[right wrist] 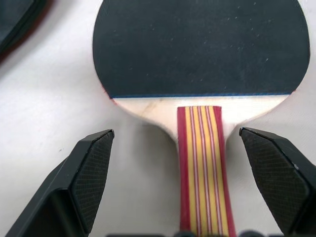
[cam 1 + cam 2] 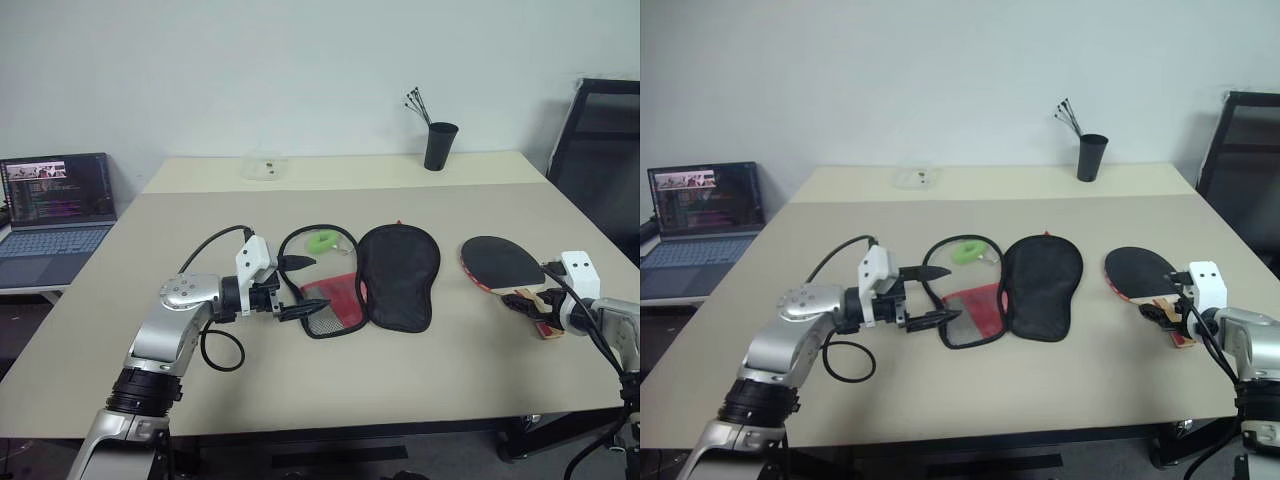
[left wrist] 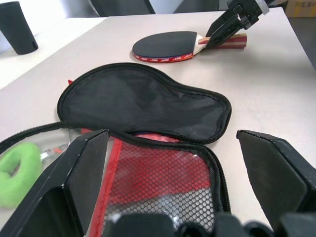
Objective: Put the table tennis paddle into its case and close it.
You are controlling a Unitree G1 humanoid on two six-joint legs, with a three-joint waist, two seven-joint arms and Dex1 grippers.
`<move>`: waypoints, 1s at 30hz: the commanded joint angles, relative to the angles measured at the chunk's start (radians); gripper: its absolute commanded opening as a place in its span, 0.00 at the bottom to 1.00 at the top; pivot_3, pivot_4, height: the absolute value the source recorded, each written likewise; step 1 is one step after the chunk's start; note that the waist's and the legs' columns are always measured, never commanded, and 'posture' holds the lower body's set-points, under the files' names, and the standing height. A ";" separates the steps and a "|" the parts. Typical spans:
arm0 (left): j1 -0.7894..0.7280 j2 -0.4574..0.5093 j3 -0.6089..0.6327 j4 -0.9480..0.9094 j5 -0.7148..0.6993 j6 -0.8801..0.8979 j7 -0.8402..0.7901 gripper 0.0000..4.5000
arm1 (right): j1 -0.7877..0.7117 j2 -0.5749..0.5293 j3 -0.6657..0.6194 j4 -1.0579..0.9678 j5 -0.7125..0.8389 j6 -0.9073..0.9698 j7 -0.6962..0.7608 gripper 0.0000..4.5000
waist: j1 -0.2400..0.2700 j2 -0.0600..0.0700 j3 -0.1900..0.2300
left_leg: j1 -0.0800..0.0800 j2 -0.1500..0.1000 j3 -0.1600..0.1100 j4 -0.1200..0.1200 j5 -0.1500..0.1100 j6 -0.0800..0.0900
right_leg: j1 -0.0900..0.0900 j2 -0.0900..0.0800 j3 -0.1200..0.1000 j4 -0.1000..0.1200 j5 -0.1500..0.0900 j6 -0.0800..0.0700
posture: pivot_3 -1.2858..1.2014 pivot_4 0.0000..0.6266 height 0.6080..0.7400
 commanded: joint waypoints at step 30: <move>0.046 0.051 0.039 -0.147 -0.027 0.088 0.053 1.00 | -0.185 0.183 -0.059 -0.251 0.115 0.133 -0.207 0.24 | -0.006 0.000 0.000 | -0.001 0.003 -0.001 0.008 0.000 0.000 | 0.000 0.005 0.002 0.000 0.006 0.001 | 0.52 0.24 1.00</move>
